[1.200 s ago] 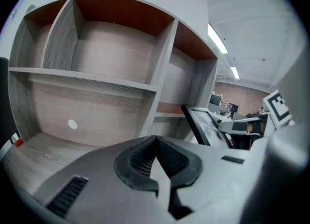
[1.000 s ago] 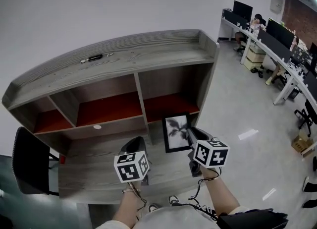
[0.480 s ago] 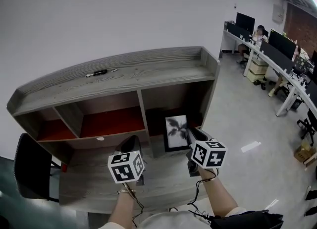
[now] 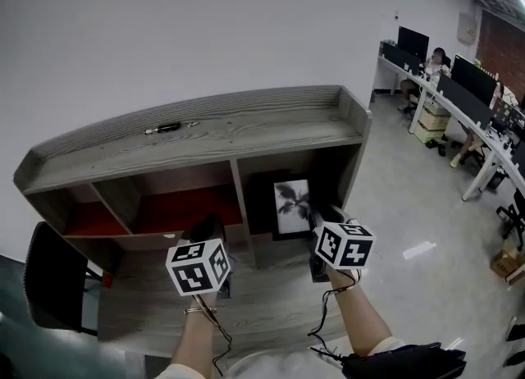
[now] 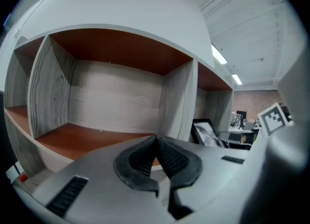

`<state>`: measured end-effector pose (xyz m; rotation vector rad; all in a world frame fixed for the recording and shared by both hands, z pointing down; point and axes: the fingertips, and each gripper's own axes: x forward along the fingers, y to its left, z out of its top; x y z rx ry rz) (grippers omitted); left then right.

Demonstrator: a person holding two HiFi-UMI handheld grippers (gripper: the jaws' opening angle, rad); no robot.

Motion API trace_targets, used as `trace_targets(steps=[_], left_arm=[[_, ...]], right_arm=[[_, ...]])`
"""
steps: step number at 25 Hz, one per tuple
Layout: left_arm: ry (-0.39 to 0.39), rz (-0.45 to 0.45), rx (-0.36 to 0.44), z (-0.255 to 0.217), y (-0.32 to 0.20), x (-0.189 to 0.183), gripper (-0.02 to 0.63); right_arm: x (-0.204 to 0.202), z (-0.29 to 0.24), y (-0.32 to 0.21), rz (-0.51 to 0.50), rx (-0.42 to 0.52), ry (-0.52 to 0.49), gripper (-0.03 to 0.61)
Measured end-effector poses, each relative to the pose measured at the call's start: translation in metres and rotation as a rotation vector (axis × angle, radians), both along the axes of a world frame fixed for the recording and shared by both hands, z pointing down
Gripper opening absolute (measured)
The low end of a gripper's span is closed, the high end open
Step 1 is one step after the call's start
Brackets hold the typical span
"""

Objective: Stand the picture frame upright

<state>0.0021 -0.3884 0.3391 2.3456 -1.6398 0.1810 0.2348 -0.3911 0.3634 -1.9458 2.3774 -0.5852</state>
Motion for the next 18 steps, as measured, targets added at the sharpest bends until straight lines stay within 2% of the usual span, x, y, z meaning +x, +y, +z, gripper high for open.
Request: trace_targets(steps=[7,18], left_arm=[[-0.007,-0.006,-0.017,-0.008,-0.014,-0.006,0.012],[-0.024,-0.031,0.004,-0.022,-0.025,-0.016,0.012]], right_arm=[[-0.001,-0.007,-0.025,0.001,0.029,0.015,0.086],[-0.001,-0.009,-0.054,0.031,0.057,0.071,0.086]])
